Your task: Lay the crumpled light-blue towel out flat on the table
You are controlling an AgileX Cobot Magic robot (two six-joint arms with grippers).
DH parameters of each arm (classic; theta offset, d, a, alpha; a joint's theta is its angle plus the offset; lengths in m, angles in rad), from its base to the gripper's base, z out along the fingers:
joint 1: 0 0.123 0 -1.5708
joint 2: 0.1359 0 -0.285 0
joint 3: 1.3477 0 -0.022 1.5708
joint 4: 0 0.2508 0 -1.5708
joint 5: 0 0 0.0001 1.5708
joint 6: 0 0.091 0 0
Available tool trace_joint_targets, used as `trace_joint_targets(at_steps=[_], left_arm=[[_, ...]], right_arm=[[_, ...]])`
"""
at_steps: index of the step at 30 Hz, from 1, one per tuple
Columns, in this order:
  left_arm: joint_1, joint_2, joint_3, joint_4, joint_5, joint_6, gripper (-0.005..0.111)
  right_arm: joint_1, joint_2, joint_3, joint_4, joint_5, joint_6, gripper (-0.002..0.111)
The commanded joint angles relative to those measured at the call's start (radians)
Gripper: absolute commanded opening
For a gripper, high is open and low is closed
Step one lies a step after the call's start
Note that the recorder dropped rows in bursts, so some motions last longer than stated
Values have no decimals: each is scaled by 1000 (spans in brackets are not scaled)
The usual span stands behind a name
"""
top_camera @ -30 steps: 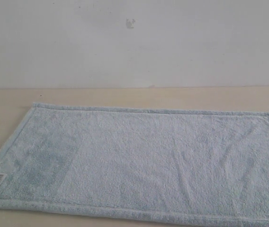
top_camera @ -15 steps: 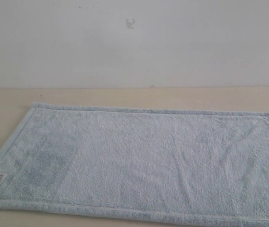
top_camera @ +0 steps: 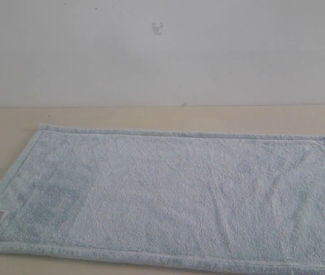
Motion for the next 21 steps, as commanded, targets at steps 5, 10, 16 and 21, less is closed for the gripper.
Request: trace_joint_targets(at_steps=[5,10,16,21], left_arm=[[53,-3,4,4,-16,-6,4],[61,-3,4,4,-16,-6,4],[61,-3,4,4,-16,-6,4],[61,-3,4,4,-16,-6,4]], right_arm=[[-2,-6,0,1,-2,0,3],[-2,-6,0,1,-2,0,3],[-2,-6,0,1,-2,0,3],[-2,-6,0,1,-2,0,3]])
